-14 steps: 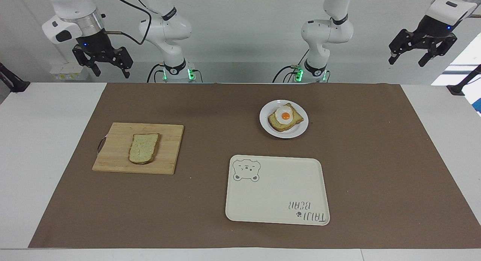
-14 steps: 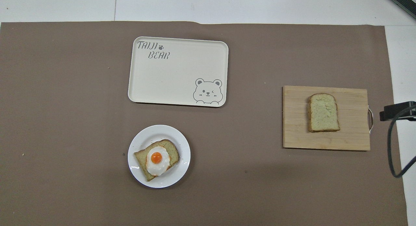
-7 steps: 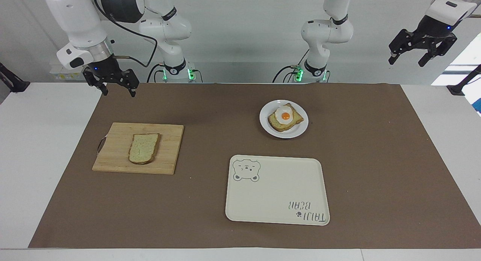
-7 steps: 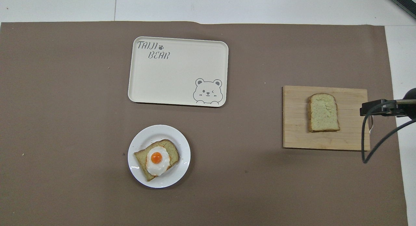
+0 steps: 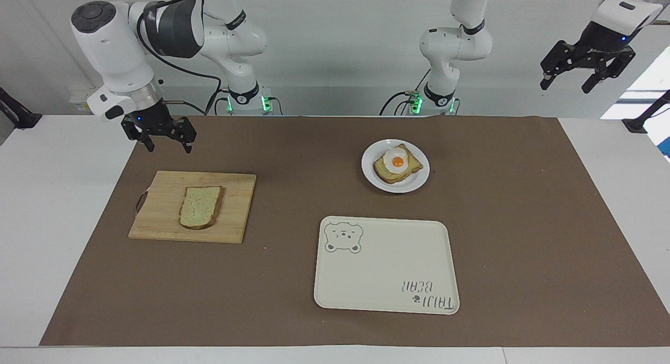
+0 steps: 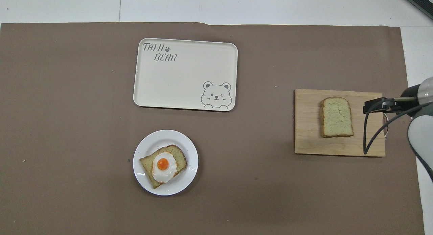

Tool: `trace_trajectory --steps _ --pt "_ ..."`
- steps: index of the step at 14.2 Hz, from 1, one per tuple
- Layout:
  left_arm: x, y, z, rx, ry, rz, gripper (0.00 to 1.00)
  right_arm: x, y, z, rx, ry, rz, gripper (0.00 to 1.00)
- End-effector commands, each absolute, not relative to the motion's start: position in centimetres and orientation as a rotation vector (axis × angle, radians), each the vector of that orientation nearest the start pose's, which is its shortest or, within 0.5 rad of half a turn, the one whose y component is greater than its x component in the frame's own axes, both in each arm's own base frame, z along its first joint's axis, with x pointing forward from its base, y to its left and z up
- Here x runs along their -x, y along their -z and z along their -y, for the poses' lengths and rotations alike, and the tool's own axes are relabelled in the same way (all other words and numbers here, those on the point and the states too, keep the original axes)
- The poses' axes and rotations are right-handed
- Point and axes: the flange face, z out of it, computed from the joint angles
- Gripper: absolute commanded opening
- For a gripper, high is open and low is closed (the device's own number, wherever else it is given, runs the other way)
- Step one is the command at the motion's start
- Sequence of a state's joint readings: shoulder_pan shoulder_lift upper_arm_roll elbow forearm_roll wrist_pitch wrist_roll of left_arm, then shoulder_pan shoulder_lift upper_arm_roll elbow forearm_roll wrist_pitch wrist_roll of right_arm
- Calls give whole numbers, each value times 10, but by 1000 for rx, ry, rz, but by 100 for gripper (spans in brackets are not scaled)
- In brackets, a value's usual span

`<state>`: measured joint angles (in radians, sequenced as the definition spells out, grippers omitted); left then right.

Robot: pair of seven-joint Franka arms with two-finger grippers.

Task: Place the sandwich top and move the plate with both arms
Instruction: 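Move the right gripper toward the bread slice on the wooden board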

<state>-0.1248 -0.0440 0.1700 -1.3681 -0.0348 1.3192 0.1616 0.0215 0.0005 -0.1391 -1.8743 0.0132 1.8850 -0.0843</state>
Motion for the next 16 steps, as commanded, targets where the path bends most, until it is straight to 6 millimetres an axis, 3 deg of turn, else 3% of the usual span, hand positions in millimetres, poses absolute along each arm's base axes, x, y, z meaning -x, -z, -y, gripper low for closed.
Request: trace_trajectory --steps 1,4,7,10,14,16 --pt "-499 -717 -19 3178 -15 -190 100 -576 -468 86 3096 27 -24 100" --pt "-498 -718 -19 3178 -15 -190 100 -583 -443 87 3104 55 -6 100" --pt "-498 -718 -19 3177 -12 -198 100 -587 -404 95 3079 39 8 100" --pt "-498 -718 -19 3177 -12 -198 100 -583 -367 99 3078 35 113 100" --pt "-498 -718 -19 3177 -13 -195 100 -574 -335 100 3007 66 134 100" --pt "-498 -718 -19 3177 -15 -195 100 -568 -317 123 2939 91 183 100"
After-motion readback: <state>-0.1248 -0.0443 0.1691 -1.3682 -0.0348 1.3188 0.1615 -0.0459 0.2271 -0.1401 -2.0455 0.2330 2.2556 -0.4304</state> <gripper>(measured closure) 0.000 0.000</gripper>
